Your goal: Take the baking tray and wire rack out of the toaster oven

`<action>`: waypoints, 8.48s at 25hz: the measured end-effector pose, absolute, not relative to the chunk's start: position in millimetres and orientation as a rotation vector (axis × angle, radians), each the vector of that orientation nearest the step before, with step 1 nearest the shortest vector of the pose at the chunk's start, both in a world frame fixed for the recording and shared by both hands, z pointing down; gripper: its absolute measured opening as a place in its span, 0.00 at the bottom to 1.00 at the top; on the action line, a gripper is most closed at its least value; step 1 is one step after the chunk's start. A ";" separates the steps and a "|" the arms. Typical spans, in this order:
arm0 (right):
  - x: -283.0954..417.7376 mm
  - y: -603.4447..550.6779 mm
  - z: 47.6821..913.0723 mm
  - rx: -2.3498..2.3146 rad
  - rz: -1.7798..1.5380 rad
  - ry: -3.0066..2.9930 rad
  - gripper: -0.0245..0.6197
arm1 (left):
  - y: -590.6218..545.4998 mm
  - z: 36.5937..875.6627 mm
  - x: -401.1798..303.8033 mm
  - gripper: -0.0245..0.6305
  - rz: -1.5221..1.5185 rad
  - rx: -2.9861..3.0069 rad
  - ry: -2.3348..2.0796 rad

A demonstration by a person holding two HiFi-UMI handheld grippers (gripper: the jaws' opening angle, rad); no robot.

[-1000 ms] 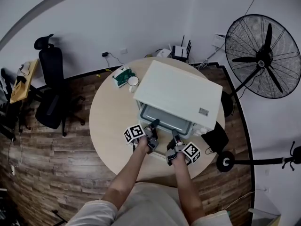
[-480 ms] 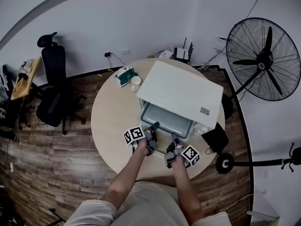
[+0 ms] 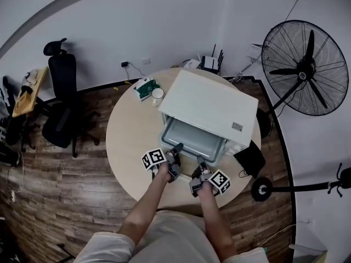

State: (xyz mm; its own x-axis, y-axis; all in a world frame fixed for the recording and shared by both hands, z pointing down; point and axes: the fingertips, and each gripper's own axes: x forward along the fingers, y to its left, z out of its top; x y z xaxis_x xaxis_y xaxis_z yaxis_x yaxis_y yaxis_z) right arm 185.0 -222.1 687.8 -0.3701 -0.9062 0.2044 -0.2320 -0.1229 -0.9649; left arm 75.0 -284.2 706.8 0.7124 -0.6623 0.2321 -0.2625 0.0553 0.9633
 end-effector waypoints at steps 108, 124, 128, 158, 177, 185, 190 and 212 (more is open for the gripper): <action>-77.2 -80.0 705.9 -0.869 -1.777 2.480 0.20 | -182.4 841.9 -358.3 0.26 0.101 1.370 -1.562; -12.2 -111.3 680.7 -1.043 -1.635 2.337 0.20 | -245.3 827.1 -357.5 0.37 0.587 1.524 -1.670; 21.7 -143.1 668.6 -1.125 -1.532 2.286 0.20 | -241.4 816.9 -359.1 0.37 0.462 1.558 -1.668; 176.1 -347.5 640.2 -1.332 -1.170 1.387 0.20 | -194.5 638.6 -65.3 0.12 -0.192 1.942 -1.082; 193.1 -360.3 640.8 -1.274 -1.186 1.167 0.05 | -171.2 641.8 -54.1 0.12 -0.127 1.971 -1.051; 182.3 -336.6 637.8 -1.246 -1.207 1.195 0.05 | -166.6 637.7 -49.6 0.12 -0.149 1.969 -1.050; 173.5 -318.3 636.7 -1.225 -1.215 1.219 0.05 | -165.1 637.8 -43.4 0.12 -0.160 1.967 -1.032; 146.4 -258.3 629.4 -1.216 -1.174 1.347 0.05 | -160.1 634.6 -37.5 0.12 -0.153 1.982 -1.001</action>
